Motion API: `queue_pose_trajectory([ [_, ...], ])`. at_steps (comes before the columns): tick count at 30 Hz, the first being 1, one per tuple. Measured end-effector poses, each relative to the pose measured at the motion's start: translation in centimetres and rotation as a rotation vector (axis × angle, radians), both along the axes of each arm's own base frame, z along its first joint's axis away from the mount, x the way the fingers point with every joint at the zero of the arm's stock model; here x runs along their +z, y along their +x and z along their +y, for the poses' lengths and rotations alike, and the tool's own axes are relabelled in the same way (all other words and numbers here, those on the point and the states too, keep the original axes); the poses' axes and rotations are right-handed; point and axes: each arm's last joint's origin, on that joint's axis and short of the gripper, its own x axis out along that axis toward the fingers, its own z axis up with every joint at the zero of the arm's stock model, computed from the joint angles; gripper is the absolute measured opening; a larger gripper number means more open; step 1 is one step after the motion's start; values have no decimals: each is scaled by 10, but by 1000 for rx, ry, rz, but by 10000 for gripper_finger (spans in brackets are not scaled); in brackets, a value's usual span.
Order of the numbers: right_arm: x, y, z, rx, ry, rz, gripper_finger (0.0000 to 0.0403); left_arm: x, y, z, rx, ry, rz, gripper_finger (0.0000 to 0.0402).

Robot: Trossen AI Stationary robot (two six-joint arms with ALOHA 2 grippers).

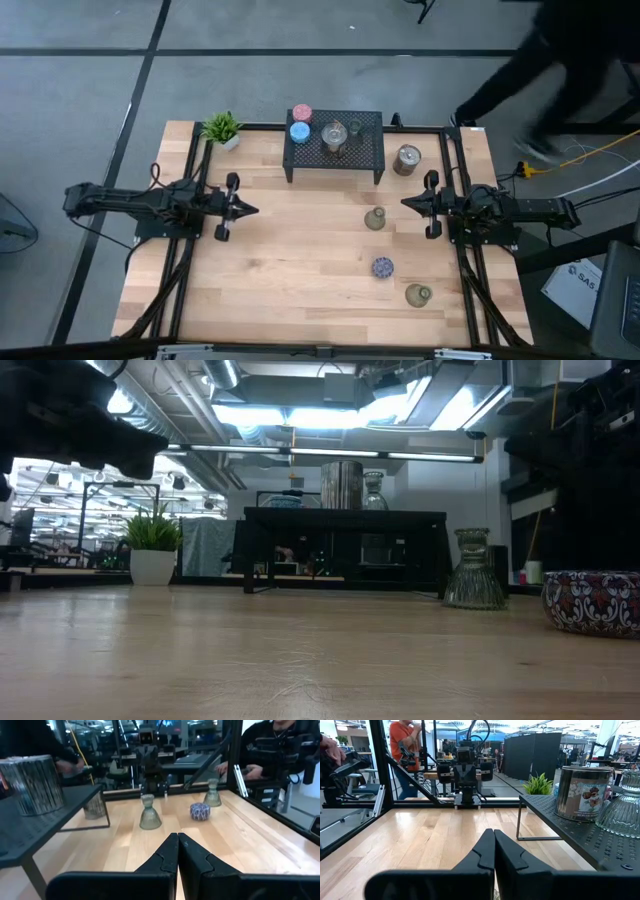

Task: Pick & Place candle stick holders
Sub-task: Adjust the green candle holder on the shelf

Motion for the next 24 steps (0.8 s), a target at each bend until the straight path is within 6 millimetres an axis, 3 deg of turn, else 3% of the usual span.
queue_pose_trajectory([
  [13, 0, 0, 0, 0, 0, 1, 0, -1, -11, -1, -13, -18, -3, 2],
  [24, 0, 0, 0, 0, 0, 0, 0, 1, -14, 2, 87, -37, -33, 2],
])
